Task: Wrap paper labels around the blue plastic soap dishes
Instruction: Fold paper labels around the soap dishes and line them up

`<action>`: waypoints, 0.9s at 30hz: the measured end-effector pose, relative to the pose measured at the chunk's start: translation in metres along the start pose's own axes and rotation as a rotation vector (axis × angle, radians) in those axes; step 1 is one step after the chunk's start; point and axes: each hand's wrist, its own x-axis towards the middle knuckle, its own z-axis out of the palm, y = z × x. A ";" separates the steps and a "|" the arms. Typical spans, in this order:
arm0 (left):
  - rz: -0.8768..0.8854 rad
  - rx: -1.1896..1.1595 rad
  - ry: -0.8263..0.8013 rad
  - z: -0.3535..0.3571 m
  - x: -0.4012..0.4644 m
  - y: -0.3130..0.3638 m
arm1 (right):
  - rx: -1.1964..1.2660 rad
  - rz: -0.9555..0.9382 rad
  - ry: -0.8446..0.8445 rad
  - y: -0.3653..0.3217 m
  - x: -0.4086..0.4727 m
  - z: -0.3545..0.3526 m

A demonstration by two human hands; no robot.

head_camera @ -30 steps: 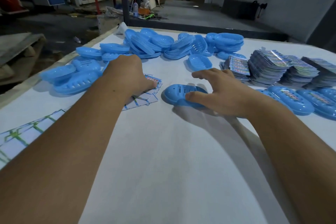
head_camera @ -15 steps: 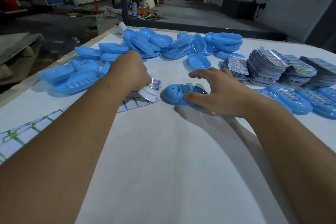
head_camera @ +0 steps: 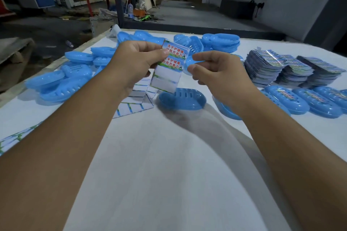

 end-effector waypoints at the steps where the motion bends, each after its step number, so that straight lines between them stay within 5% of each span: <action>1: -0.007 -0.013 -0.013 0.001 -0.001 0.001 | 0.033 0.006 -0.008 -0.001 0.000 -0.001; 20: 0.005 0.066 0.041 0.017 -0.007 -0.004 | 0.188 0.034 -0.048 -0.009 -0.001 0.000; 27: 0.300 0.332 0.062 0.026 -0.014 -0.006 | 0.202 0.029 -0.035 -0.007 -0.002 0.004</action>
